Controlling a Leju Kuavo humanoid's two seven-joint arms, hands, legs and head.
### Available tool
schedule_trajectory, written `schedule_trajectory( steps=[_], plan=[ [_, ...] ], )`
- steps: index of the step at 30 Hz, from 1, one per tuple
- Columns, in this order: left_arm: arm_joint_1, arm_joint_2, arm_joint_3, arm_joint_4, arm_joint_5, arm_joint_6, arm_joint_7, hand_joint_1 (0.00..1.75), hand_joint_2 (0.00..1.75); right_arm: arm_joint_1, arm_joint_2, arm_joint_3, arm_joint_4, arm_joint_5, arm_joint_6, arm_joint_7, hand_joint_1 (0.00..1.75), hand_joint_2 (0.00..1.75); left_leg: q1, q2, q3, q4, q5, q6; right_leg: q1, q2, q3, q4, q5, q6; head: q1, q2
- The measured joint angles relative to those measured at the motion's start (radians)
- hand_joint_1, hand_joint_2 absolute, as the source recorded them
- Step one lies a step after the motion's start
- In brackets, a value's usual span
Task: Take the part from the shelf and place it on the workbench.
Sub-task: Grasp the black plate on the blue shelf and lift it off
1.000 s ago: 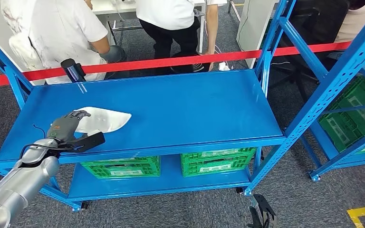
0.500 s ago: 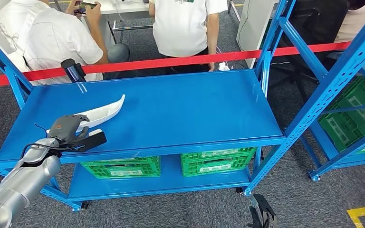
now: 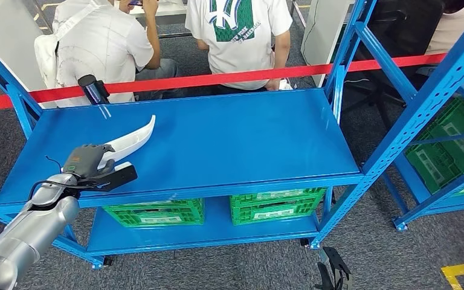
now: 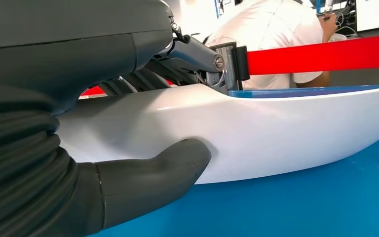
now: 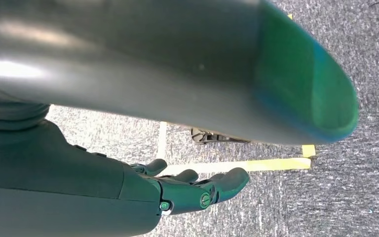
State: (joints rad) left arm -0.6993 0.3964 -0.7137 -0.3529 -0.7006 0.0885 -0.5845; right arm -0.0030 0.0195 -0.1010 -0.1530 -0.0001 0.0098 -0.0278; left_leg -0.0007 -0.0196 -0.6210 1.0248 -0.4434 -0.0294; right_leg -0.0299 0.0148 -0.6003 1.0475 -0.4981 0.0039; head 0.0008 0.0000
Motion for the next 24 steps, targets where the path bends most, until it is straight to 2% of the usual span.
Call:
schedule_trajectory(
  steps=[18,24],
  plan=[
    [-0.006,-0.022,0.0,0.001,0.001,-0.005,-0.007,1.75,1.75,0.0,0.0,-0.016,0.0,-0.006,-0.003,-0.004,0.0,0.0,0.0,0.0,0.0,0.0,0.0,0.0,0.0,0.0,0.0,0.0,0.0,0.0,0.0,0.0],
    [-0.002,-0.028,0.0,0.001,0.001,0.053,-0.021,1.75,1.75,0.0,0.0,-0.018,0.0,-0.009,-0.007,-0.003,0.0,0.0,0.0,0.0,0.0,0.0,0.0,0.0,0.0,0.0,0.0,0.0,0.0,0.0,0.0,0.0]
  ],
)
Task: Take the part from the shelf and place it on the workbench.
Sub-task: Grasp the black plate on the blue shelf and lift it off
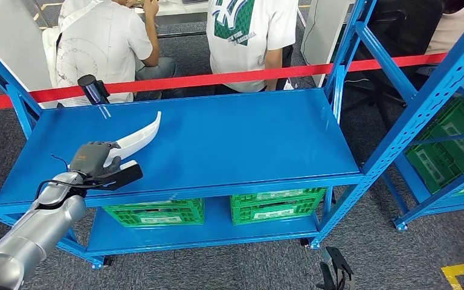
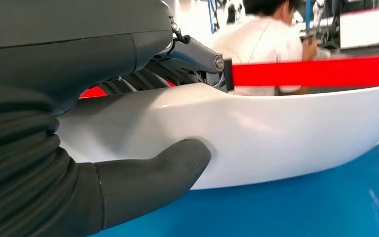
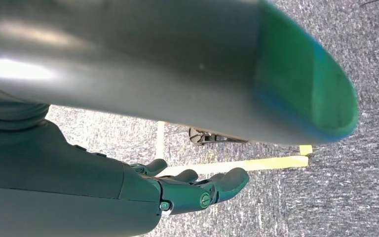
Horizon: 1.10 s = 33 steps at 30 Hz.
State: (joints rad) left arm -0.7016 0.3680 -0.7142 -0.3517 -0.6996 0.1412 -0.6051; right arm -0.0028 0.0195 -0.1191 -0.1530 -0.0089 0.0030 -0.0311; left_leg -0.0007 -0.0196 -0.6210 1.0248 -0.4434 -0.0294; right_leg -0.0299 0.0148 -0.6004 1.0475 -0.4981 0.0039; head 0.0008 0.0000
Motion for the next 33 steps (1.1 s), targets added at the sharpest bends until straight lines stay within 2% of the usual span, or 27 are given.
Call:
schedule_trajectory(
  steps=[10,15,22,26,33],
  plan=[
    [0.011,-0.04,0.039,-0.01,0.102,0.105,-0.043,1.75,1.75,0.0,0.0,-0.002,0.0,0.001,-0.006,0.003,0.0,0.0,0.0,0.0,0.0,0.0,0.0,0.0,0.0,0.0,-0.001,0.0,0.0,0.0,0.0,0.0],
    [0.008,-0.078,0.119,-0.058,0.253,0.055,-0.079,1.75,1.75,0.0,0.0,-0.003,0.0,0.022,0.002,0.002,0.0,0.0,0.0,0.0,0.0,0.0,0.0,0.0,0.0,0.0,0.0,0.0,0.0,0.0,0.0,0.0],
    [0.067,-0.135,0.244,-0.233,0.511,-0.103,-0.094,1.75,1.75,0.0,0.0,-0.003,0.0,0.038,0.003,0.001,0.0,0.0,-0.001,-0.001,-0.001,0.0,0.0,0.0,-0.001,-0.001,0.0,0.0,0.0,0.001,0.0,0.0],
    [0.082,-0.16,0.278,-0.293,0.531,-0.112,-0.095,1.75,1.75,0.001,0.0,-0.003,0.0,0.038,0.001,0.004,0.0,0.0,-0.001,0.0,-0.001,0.0,-0.001,0.001,-0.001,-0.001,0.0,0.0,0.001,0.001,0.0,0.0],
    [0.095,-0.176,0.308,-0.338,0.551,-0.117,-0.095,1.75,1.75,0.002,0.0,-0.003,0.0,0.039,0.0,0.003,0.0,0.0,-0.001,0.0,-0.001,0.0,-0.001,0.001,-0.001,-0.001,0.0,0.0,0.001,0.001,0.0,0.0]
  ],
)
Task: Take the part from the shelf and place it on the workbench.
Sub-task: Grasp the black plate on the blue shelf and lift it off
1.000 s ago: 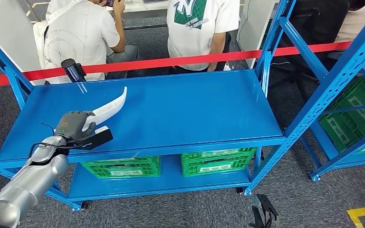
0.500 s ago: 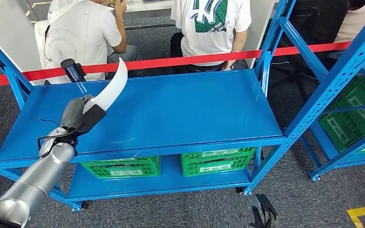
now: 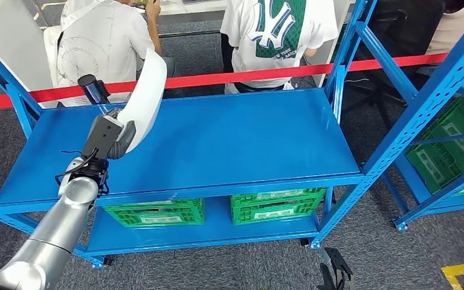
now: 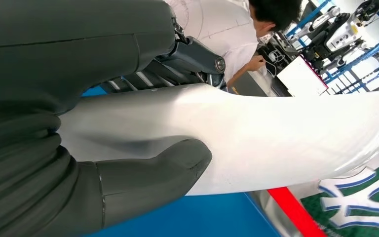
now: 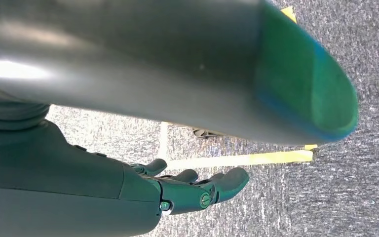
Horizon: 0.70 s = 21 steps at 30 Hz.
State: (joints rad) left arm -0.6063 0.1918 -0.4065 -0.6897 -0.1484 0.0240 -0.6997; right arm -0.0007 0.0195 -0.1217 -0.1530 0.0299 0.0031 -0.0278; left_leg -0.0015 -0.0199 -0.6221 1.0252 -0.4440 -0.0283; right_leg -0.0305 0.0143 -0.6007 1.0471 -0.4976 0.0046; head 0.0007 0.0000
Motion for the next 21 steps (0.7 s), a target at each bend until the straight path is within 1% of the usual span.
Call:
schedule_trajectory(
  steps=[3,6,9,11,16,21],
  plan=[
    [0.016,-0.014,0.015,-0.028,0.065,-0.021,0.007,1.75,1.75,0.0,0.0,0.0,0.0,0.004,0.0,-0.005,0.0,0.0,0.0,0.0,0.0,0.0,0.0,0.0,0.0,0.0,0.0,0.0,0.0,0.0,0.0,0.0],
    [0.063,-0.034,0.03,-0.093,0.177,-0.079,0.041,1.75,1.75,0.0,0.0,0.0,0.0,0.01,0.0,-0.01,0.0,0.0,-0.001,0.0,0.0,0.0,-0.001,0.001,-0.001,0.0,0.0,-0.001,0.0,0.0,0.0,0.0],
    [0.14,-0.049,0.047,-0.203,0.302,-0.165,0.084,1.75,1.75,0.001,0.0,0.0,0.0,0.015,0.001,-0.008,0.0,0.0,-0.001,0.0,0.0,0.0,-0.002,0.002,-0.001,0.0,0.0,-0.002,0.0,0.0,0.0,0.0],
    [0.195,-0.057,0.06,-0.284,0.356,-0.198,0.105,1.75,1.75,0.003,0.0,0.0,0.0,0.016,0.003,-0.007,0.0,0.0,-0.001,0.001,0.0,0.0,-0.002,0.003,-0.001,0.001,0.0,-0.002,0.0,0.001,0.0,0.0],
    [0.305,-0.064,0.105,-0.469,0.416,-0.231,0.143,1.75,1.75,0.01,0.0,0.0,0.0,0.02,0.013,-0.006,0.0,0.0,-0.001,0.001,-0.001,0.0,-0.003,0.004,0.0,0.001,0.0,-0.002,-0.001,0.001,0.0,0.0],
    [0.415,-0.053,0.172,-0.68,0.453,-0.29,0.141,1.75,1.75,0.015,-0.001,0.0,0.0,0.018,0.021,-0.007,0.0,0.0,-0.001,0.001,-0.001,0.0,-0.003,0.004,0.0,0.0,0.0,-0.002,-0.002,0.002,0.0,0.0]
  ],
)
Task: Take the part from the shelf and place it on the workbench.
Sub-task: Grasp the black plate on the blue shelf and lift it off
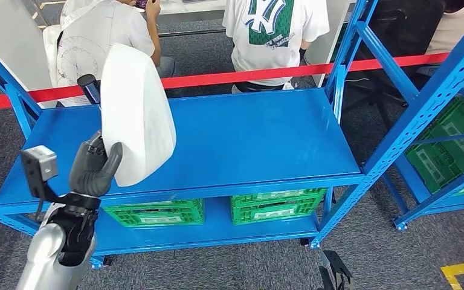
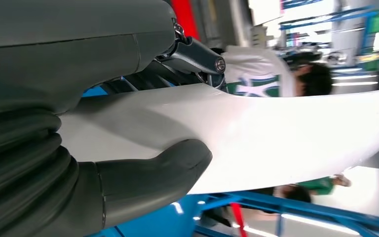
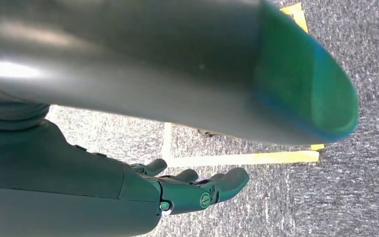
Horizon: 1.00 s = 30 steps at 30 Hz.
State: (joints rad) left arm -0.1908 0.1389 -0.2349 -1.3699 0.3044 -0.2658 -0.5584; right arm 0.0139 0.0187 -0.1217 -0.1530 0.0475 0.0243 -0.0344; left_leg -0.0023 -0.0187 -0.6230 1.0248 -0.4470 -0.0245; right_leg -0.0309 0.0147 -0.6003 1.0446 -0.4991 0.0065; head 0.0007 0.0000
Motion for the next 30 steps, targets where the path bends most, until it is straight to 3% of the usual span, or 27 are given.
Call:
schedule_trajectory(
  steps=[6,16,21,26,28,30],
  plan=[
    [0.084,0.02,0.048,-0.167,-0.029,-0.009,0.003,1.75,1.75,0.004,-0.002,0.0,0.0,-0.003,0.009,0.005,0.0,0.0,0.0,-0.001,0.0,0.0,-0.001,0.001,0.0,-0.002,0.001,0.0,-0.001,0.001,0.0,0.0],
    [0.119,0.027,0.075,-0.213,-0.035,-0.009,-0.004,1.75,1.75,0.002,-0.002,0.0,0.0,-0.002,0.013,0.003,0.0,0.0,-0.001,-0.001,0.0,0.002,-0.002,0.003,-0.002,-0.003,0.003,-0.001,0.0,0.002,0.0,0.0],
    [0.138,0.029,0.085,-0.229,-0.036,-0.012,-0.007,1.75,1.75,0.002,-0.002,0.0,0.0,-0.002,0.011,0.01,0.0,0.0,-0.003,-0.001,0.0,0.007,-0.007,0.011,-0.007,-0.003,0.005,-0.003,-0.002,0.007,0.0,0.0],
    [0.145,0.031,0.091,-0.238,-0.041,-0.025,-0.007,1.75,1.75,0.002,-0.002,0.0,0.0,-0.003,0.009,0.011,0.0,0.0,-0.005,0.0,0.004,0.006,-0.005,0.027,-0.011,-0.003,0.013,-0.006,-0.002,0.022,0.0,0.0],
    [0.147,0.031,0.092,-0.242,-0.047,-0.037,-0.009,1.75,1.75,0.002,-0.002,0.0,0.0,-0.006,0.009,0.013,0.0,0.0,0.0,0.003,0.01,-0.01,0.007,0.037,-0.007,-0.005,0.003,0.025,-0.031,0.024,0.001,0.0],
    [0.147,0.031,0.093,-0.241,-0.051,-0.051,-0.01,1.75,1.75,0.001,-0.002,0.0,0.0,-0.008,0.009,0.013,0.0,0.0,0.002,0.006,0.01,-0.016,0.013,0.044,-0.001,-0.007,-0.04,0.131,-0.098,0.02,0.003,0.0]
  ],
)
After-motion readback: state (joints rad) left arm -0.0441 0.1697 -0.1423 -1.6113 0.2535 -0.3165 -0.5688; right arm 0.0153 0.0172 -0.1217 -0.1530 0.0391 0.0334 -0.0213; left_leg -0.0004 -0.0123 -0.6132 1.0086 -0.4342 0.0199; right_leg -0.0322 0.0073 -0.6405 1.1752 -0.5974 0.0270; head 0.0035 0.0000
